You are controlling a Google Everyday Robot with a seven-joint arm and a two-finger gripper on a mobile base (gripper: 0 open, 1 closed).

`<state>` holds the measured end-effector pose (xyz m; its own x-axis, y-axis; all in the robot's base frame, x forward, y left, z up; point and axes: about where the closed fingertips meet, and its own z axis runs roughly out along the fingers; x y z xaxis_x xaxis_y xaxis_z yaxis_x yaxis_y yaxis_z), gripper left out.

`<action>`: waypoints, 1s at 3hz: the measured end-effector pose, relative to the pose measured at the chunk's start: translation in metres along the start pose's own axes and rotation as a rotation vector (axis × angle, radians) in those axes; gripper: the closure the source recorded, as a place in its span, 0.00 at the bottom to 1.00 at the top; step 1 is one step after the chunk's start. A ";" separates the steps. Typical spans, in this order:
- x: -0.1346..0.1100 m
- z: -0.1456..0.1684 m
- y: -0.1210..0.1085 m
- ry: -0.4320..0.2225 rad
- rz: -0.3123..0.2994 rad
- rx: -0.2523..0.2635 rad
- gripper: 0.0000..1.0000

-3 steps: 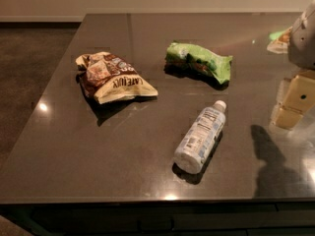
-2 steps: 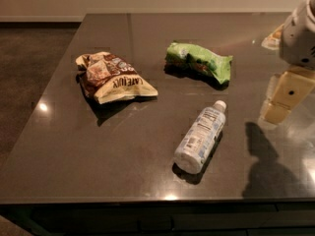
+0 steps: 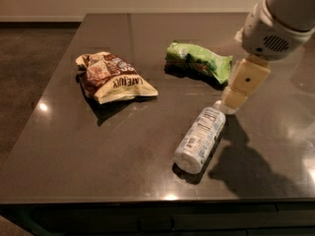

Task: Pick brown chip bag

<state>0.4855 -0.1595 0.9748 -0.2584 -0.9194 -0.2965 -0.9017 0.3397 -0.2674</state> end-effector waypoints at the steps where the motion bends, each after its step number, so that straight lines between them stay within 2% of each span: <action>1: -0.035 0.023 0.004 -0.058 -0.004 -0.015 0.00; 2: -0.072 0.054 0.005 -0.111 -0.017 -0.019 0.00; 3: -0.125 0.093 0.003 -0.159 -0.047 -0.008 0.00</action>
Offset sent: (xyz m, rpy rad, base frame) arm 0.0619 0.1301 -0.0540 0.1605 -0.0486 0.0812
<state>0.5473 -0.0255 0.9258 -0.1580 -0.8913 -0.4250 -0.9145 0.2945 -0.2774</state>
